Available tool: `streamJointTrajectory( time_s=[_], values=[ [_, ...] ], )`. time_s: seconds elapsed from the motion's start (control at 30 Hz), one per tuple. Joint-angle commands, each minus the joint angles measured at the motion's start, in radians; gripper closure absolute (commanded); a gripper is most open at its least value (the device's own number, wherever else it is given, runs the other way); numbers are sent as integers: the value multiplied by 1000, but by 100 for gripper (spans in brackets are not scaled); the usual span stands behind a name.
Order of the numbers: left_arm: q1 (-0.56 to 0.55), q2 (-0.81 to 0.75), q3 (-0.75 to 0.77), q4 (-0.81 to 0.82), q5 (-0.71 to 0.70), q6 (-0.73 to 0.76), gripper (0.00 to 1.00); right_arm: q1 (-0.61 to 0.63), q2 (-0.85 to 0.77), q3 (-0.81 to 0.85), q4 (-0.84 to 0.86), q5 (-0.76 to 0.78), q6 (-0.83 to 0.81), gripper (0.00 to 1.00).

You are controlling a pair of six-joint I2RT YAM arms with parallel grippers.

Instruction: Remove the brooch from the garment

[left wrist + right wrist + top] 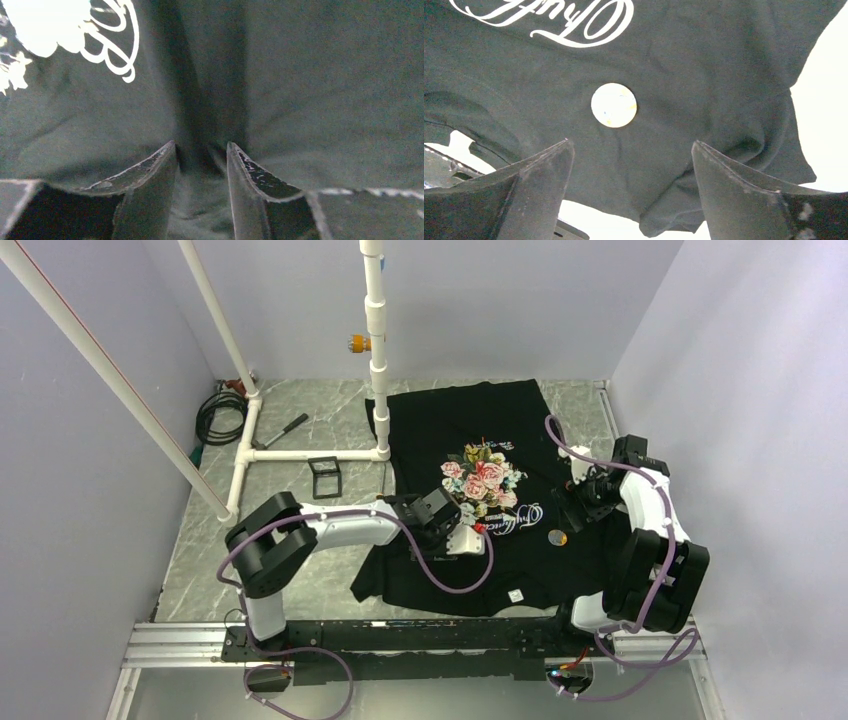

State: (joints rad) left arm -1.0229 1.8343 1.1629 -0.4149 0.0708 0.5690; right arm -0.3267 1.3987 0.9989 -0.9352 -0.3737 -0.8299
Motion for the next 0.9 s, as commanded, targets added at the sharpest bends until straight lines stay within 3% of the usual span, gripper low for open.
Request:
streamJointTrajectory(
  time_s=[0.0, 0.1, 0.2, 0.3, 0.47, 0.53, 0.63, 0.67, 0.77, 0.87],
  values=[
    [9, -51, -116, -94, -18, 63, 60, -2, -9, -34, -26, -43, -56, 17],
    [25, -78, -149, -116, -6, 74, 74, 8, -22, -72, 6, -51, -51, 36],
    [55, -98, -170, -139, 19, 78, 88, 65, -62, -133, 64, -34, -31, 46],
    [82, -113, -192, -157, 30, 94, 100, 138, -98, -194, 141, 24, 4, 47],
    [115, -143, -228, -162, 28, 132, 100, 247, -109, -251, 233, 114, 94, 49],
    [120, -155, -222, -157, 36, 112, 87, 267, -104, -260, 251, 133, 129, 50],
    [121, -174, -182, -157, 71, 69, 49, 284, -91, -268, 254, 147, 167, 51],
    [121, -177, -165, -160, 87, 58, 42, 291, -89, -271, 254, 149, 178, 50],
    [121, -186, -125, -170, 132, 38, 30, 313, -101, -283, 271, 163, 210, 48],
    [120, -196, -96, -175, 158, 18, 28, 321, -98, -277, 271, 161, 237, 46]
  ],
)
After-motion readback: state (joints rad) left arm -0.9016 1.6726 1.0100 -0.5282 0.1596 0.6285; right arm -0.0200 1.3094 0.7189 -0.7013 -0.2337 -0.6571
